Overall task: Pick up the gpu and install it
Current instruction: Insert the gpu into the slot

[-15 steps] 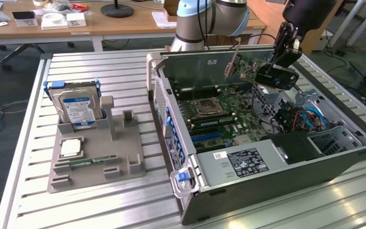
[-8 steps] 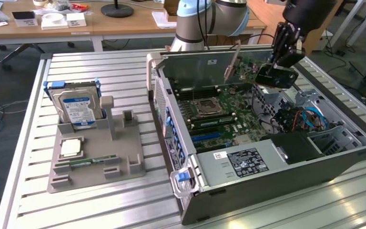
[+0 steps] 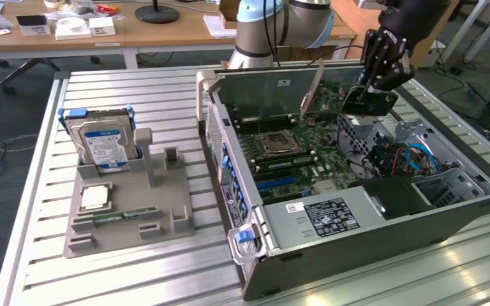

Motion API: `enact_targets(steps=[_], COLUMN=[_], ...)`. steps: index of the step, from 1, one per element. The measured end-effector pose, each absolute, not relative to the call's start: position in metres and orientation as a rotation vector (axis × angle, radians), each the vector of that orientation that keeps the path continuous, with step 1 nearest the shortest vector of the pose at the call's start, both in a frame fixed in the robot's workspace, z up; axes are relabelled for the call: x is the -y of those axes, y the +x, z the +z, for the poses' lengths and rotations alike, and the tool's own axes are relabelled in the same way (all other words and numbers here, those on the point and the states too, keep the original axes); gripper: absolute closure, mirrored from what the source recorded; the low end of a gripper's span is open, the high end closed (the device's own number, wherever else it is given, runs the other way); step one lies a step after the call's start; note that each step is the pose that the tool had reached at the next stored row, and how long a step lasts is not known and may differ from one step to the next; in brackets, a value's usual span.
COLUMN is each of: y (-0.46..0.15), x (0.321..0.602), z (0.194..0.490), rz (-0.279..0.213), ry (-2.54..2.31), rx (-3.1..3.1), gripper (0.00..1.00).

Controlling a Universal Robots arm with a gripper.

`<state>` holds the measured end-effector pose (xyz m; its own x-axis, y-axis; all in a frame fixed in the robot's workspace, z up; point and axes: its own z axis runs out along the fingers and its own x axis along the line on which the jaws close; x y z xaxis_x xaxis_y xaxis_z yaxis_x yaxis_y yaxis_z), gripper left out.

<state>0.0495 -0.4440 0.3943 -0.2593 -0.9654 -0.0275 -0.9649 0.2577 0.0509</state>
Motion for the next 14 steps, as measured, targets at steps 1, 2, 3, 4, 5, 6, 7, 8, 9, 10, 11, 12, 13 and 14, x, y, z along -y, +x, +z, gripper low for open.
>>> enact_targets(steps=[1,2,3,4,5,6,7,8,9,10,11,12,13,14], y=[0.0495,0.0496,0.0496,0.0495,0.0495,0.0495,0.0496,0.0495,0.0496,0.0495,0.0496,0.0495,0.0495,0.0495], x=[0.4439,0.4439,0.4439,0.4440,0.4440,0.4439,0.4440,0.4440,0.4439,0.4439,0.4440,0.4439,0.4440,0.4439], z=[0.3943,0.3943,0.3942,0.3942,0.3941,0.3941,0.3941,0.3940,0.3940,0.3939,0.3939,0.3939,0.3939,0.3938], rz=[-0.089,-0.089,-0.089,-0.089,-0.089,-0.088,-0.088,-0.088,-0.088,-0.088,-0.087,-0.087,-0.087,-0.087], ry=[1.929,1.951,1.972,1.995,2.016,2.037,2.058,2.079,2.100,2.120,2.142,2.162,2.181,2.201], rx=[2.466,2.448,2.430,2.411,2.392,2.374,2.355,2.336,2.317,2.297,2.276,2.256,2.237,2.217], gripper=[0.73,0.73,0.73,0.73,0.73,0.73,0.73,0.73,0.73,0.73,0.73,0.73,0.73,0.73])
